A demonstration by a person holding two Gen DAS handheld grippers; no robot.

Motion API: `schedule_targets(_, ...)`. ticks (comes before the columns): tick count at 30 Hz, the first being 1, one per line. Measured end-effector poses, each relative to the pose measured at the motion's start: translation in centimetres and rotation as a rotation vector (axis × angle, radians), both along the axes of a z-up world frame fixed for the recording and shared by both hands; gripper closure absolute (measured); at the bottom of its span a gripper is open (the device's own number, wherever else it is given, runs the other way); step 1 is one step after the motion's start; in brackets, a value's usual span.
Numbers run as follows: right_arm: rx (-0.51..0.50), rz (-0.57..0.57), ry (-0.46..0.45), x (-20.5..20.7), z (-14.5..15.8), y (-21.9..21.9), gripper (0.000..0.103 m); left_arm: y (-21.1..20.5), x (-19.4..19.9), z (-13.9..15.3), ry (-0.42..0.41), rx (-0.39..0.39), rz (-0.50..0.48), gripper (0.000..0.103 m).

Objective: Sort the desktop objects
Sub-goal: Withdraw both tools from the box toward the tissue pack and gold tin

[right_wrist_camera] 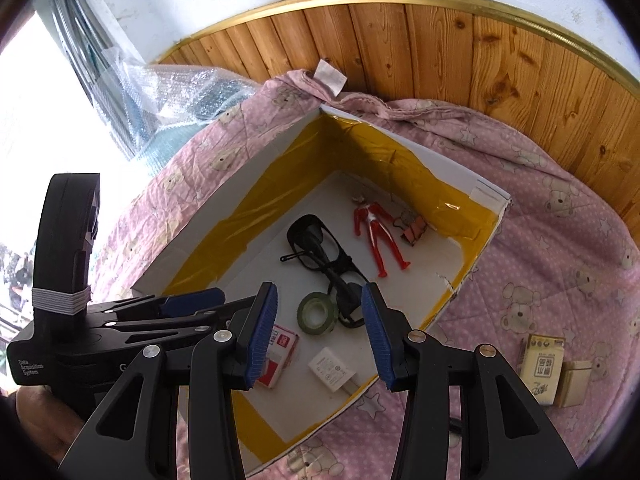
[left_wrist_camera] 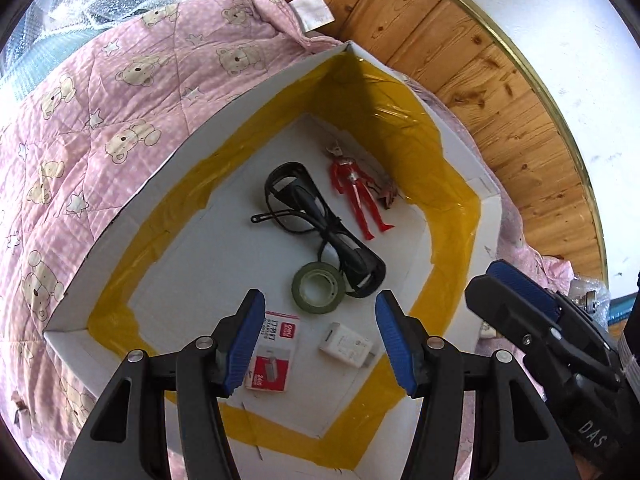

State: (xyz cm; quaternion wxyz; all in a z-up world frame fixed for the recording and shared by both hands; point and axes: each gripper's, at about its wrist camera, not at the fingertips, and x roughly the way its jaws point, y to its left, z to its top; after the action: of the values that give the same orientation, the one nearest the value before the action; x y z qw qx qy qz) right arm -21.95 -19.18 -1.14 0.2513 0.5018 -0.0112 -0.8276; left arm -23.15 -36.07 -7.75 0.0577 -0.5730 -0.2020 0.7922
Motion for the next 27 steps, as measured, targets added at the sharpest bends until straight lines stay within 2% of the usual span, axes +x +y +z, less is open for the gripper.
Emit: schedule_targets(27, -0.019, -0.021, 0.056, 4.6, 3.9, 1.7, 0.056, 1.5, 3.9, 4.5, 0.063, 0.006, -0.016, 0.043)
